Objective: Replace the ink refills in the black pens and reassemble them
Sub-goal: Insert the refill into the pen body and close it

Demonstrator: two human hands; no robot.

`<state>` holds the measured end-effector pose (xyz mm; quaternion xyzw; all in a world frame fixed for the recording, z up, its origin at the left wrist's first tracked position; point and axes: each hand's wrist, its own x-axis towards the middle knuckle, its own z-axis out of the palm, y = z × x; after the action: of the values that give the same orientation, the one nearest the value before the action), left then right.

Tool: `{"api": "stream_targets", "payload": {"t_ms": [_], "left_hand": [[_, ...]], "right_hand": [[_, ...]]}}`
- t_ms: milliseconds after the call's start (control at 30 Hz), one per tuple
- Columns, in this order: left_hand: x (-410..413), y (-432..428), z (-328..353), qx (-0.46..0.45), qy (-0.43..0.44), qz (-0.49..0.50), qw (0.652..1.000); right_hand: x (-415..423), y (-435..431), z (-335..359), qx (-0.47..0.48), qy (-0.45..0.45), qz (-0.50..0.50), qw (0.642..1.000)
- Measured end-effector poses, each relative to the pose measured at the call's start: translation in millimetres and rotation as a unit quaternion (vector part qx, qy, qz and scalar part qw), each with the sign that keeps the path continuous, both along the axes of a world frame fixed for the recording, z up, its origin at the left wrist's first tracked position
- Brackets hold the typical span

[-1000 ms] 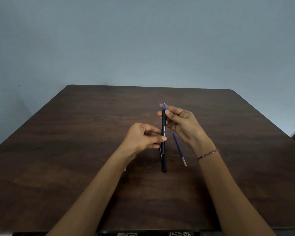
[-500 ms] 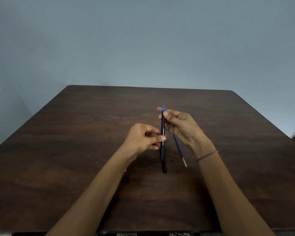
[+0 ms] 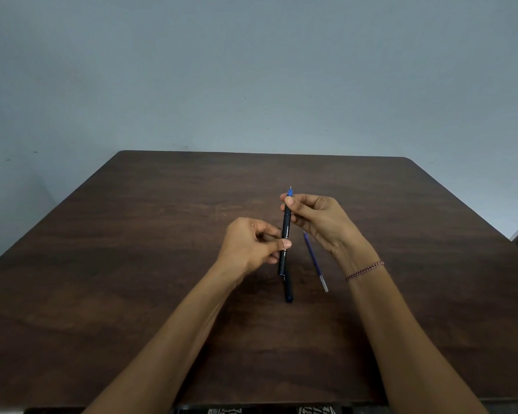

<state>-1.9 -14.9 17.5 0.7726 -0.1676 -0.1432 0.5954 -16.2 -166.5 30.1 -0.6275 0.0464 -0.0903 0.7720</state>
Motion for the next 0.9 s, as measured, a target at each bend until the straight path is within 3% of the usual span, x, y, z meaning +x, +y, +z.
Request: {"api": "stream_targets", "payload": {"t_ms": [300, 367, 467, 533, 733, 900], "left_hand": [[10, 9, 2, 0.014, -0.001, 0.006, 1.000], [13, 12, 2, 0.014, -0.004, 0.021, 1.000], [18, 17, 2, 0.006, -0.003, 0.048, 0.999], [20, 19, 2, 0.010, -0.010, 0.063, 0.998], [24, 21, 2, 0.018, -0.026, 0.084, 0.996], [25, 22, 3, 0.017, -0.026, 0.085, 0.996]], "right_hand": [[1, 11, -3, -0.046, -0.031, -0.019, 0.998], [2, 9, -4, -0.092, -0.030, -0.043, 0.994], [4, 7, -11, -0.340, -0.035, -0.118, 0.932], [5, 11, -15, -0.444, -0.041, -0.139, 0.884], [9, 30, -28, -0.609, -0.043, -0.111, 0.785], [10, 40, -32, -0.651, -0.021, -0.101, 0.752]]}}
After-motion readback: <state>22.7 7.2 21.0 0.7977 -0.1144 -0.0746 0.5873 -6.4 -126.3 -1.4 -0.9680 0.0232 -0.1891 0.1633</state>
